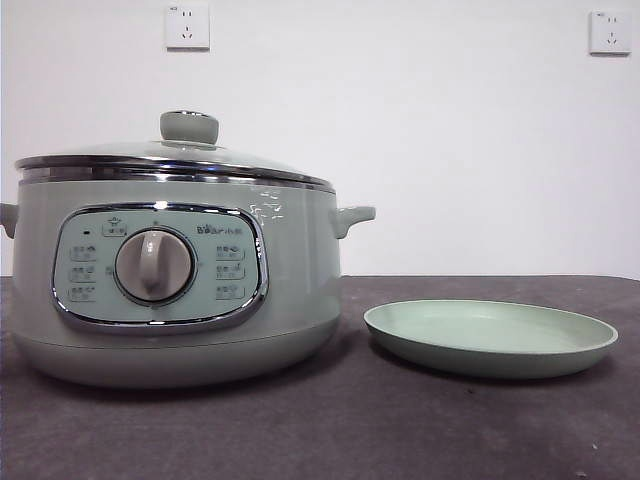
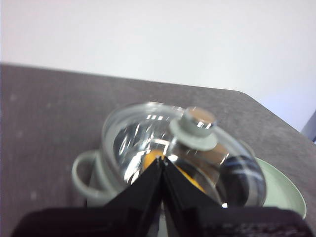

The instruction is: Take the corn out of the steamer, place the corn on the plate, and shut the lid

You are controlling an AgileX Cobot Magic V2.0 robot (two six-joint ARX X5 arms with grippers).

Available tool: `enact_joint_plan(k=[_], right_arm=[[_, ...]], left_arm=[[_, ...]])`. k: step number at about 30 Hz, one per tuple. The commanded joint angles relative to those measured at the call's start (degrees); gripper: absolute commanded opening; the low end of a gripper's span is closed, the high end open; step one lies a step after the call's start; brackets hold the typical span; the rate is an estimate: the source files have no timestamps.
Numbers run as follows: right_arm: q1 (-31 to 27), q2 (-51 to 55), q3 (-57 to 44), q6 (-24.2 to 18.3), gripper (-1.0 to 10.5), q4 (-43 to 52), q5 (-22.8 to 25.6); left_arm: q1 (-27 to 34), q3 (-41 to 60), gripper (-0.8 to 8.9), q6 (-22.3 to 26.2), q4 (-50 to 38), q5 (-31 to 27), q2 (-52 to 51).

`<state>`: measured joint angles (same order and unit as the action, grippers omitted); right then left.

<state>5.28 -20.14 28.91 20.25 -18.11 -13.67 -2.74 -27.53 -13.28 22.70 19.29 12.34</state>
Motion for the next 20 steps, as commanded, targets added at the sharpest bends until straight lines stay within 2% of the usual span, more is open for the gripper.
enact_joint_plan(k=[1,7,10,11,12,14,16,20], right_arm=[[0.0,-4.0,5.0,-6.8,-0.1,-1.9,-1.8],[0.1,-13.7,16.1,-13.1,0.0,-11.0,-9.6],[0.1,-17.8,20.1,-16.4,0.0,-15.2,-14.8],[0.1,-19.1,21.2,-17.3,0.0,-16.3,-16.2],[0.1,-20.3,22.0,-17.9,0.0,-17.2,-17.3],[0.1,-22.2,23.0,-18.4,0.1,-18.0,-19.5],[0.1,-23.7,23.4,-18.4,1.1,-18.0,-21.5],[0.1,-25.8,23.4,-18.2,4.1,-18.2,-22.2]], left_arm=[[0.2,-4.3,-0.08,4.5,0.4,2.0,3.5],[0.2,-12.2,-0.02,4.7,4.2,8.1,12.0],[0.1,-15.1,0.04,6.4,6.9,11.4,16.3],[0.1,-16.0,0.25,7.3,7.9,12.4,17.8],[0.1,-16.8,0.88,7.6,8.9,12.8,19.3],[0.1,-18.1,2.6,7.6,10.2,12.7,21.7],[0.1,-19.0,3.85,7.6,11.1,12.7,23.8],[-0.2,-20.3,4.12,7.6,11.3,12.6,27.5]])
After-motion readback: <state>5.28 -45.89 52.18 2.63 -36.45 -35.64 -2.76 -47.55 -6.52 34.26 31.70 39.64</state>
